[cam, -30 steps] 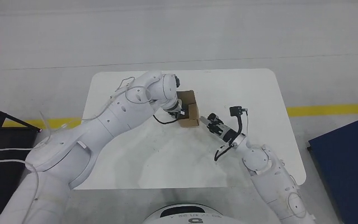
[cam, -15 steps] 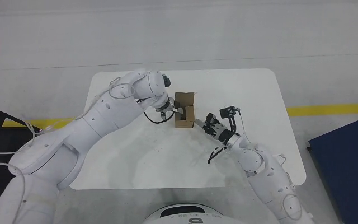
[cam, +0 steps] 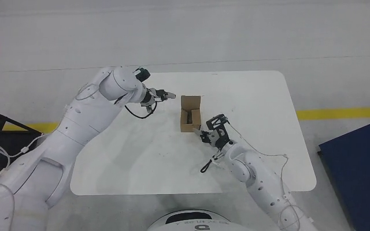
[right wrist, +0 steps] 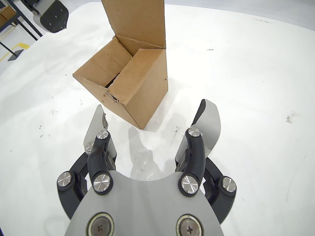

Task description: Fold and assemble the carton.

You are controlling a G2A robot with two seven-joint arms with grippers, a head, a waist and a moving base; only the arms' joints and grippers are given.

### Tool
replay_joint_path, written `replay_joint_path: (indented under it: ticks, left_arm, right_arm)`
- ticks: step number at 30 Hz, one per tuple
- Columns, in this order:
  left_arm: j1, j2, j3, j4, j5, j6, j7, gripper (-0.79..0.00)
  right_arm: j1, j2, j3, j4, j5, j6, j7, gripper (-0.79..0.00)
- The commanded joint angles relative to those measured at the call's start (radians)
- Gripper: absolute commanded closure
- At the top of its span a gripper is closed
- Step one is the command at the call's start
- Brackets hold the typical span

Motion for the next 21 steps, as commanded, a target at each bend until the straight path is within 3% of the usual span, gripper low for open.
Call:
replay_joint_path:
  ticks: [1, 10, 17, 21]
  left_arm:
    - [-0.025, -0.025, 0.029, 0.03, -0.02, -0.003, 0.0, -0.785]
    - [-0.123, -0.146, 0.19, 0.184, -0.026, -0.031, -0.067, -0.785]
    - [-0.136, -0.189, 0.276, 0.24, 0.049, -0.102, -0.166, -0.785]
    - [-0.14, -0.208, 0.302, 0.274, 0.085, -0.101, -0.186, -0.785]
  right_arm:
    - [0.012, -0.003, -0.009, 0.007, -0.011, 0.02, 0.008, -0.665]
    - [0.042, -0.012, -0.022, 0.036, -0.02, 0.045, 0.019, -0.665]
    - [0.051, -0.014, -0.022, 0.05, -0.021, 0.036, 0.019, -0.631]
    - [0.038, -0.008, -0.021, 0.035, -0.027, -0.059, 0.032, -0.64]
